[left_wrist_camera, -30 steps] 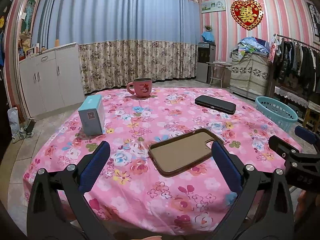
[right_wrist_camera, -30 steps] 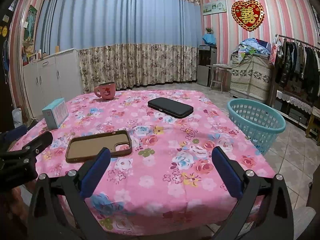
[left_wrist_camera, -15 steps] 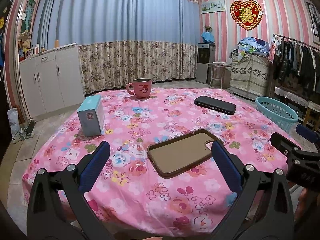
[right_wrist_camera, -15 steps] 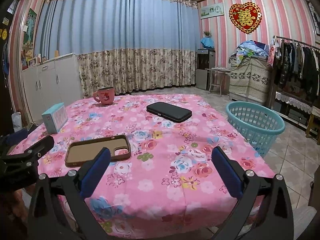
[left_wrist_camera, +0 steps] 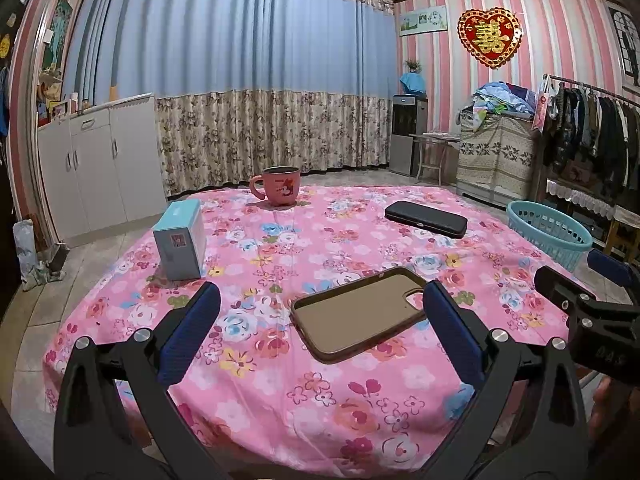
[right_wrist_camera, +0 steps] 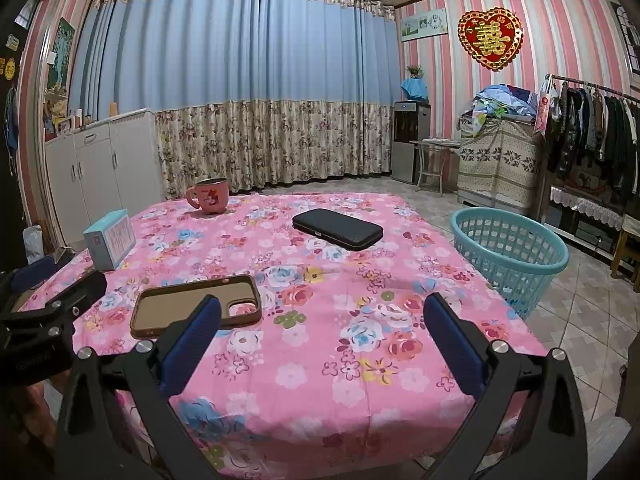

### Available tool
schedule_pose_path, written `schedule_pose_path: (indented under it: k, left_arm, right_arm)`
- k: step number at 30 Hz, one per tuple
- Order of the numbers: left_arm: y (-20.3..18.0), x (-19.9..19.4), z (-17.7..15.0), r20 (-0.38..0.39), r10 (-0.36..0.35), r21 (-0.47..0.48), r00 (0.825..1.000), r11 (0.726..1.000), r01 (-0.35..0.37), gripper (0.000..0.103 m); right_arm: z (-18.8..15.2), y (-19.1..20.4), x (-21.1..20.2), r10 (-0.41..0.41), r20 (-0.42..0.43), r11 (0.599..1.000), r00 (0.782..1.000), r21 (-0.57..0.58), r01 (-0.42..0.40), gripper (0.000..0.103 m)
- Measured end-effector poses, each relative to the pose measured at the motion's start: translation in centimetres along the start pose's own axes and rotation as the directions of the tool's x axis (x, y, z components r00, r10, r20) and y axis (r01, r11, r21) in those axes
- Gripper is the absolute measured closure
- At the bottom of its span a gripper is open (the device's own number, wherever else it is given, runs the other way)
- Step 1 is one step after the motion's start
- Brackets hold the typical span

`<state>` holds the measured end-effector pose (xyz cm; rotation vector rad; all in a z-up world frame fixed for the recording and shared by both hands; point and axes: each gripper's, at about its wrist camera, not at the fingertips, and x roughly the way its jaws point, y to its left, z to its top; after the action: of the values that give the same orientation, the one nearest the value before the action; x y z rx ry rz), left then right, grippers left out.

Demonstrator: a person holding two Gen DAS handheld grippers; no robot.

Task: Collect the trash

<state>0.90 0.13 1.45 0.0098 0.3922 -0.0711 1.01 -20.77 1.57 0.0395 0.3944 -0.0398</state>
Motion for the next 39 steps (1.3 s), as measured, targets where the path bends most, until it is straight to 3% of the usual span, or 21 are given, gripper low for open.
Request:
schedule_pose_path:
  k: [39]
  left_arm:
    - [0.00, 0.27, 0.09, -0.002, 0.004, -0.009, 1.000, 1.000, -0.004, 0.005]
  right_arm:
    - [0.24, 0.03, 0.56, -0.001, 0.002, 1.000, 1.000, -0.001, 0.001, 0.004]
